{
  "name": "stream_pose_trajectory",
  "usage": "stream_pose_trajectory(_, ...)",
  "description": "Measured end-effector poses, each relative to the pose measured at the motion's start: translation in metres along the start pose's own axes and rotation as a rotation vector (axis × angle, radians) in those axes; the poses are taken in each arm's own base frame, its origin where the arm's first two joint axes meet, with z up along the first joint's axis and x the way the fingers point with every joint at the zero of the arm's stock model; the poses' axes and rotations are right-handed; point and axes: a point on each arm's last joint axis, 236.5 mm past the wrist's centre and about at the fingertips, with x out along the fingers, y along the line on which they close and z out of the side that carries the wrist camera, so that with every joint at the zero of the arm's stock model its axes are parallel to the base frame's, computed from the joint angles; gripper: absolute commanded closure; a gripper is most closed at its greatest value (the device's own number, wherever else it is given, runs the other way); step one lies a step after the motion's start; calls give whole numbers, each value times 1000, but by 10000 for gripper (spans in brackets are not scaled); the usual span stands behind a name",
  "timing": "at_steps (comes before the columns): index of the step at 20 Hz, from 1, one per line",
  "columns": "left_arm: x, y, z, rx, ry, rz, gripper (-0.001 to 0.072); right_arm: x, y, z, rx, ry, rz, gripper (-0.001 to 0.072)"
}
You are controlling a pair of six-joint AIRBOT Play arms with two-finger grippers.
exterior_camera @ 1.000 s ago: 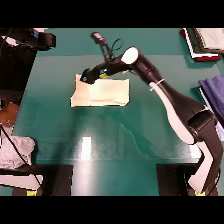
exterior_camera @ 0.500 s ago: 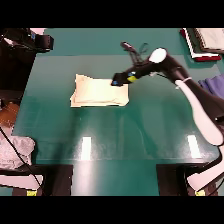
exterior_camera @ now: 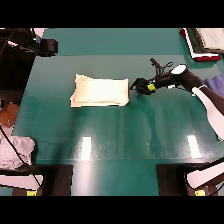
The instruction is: Fold the shirts.
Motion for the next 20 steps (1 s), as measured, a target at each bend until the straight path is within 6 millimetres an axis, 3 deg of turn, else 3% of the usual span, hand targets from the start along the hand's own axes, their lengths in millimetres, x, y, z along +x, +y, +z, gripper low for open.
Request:
stream_pose_trajectory(5, 2, -3, -1, -3, 2, -11, 682, 46, 26, 1, 3, 70, 100, 13)
stream_pose_trajectory(7, 2, -3, -1, -4, 4, -14, 682, 65, 42, 0, -2, 96, 148, 78)
stream_pose_trajectory(9, 2, -3, -2, -4, 7, -15, 682, 83, 58, -3, -17, 120, 183, 247)
stream_pose_trajectory(10, 2, -3, -3, -4, 11, -15, 682, 88, 67, -5, -28, 130, 199, 390)
stream_pose_trajectory(11, 2, -3, -3, -4, 12, -15, 682, 93, 75, -7, -44, 134, 215, 613)
stream_pose_trajectory(12, 2, -3, -5, -4, 17, -15, 682, 96, 81, -9, -63, 138, 223, 693)
stream_pose_trajectory(13, 2, -3, -5, -4, 18, -15, 682, 97, 85, -10, -89, 138, 229, 695)
stream_pose_trajectory(16, 2, -3, -7, -4, 26, -15, 682, 84, 92, 1, -140, 101, 240, 696)
stream_pose_trajectory(18, 2, -3, -7, -4, 29, -15, 682, 55, 85, 22, -164, 43, 218, 696)
stream_pose_trajectory(20, 2, -4, -8, -4, 32, -16, 682, 9, 67, 52, -174, -45, 167, 697)
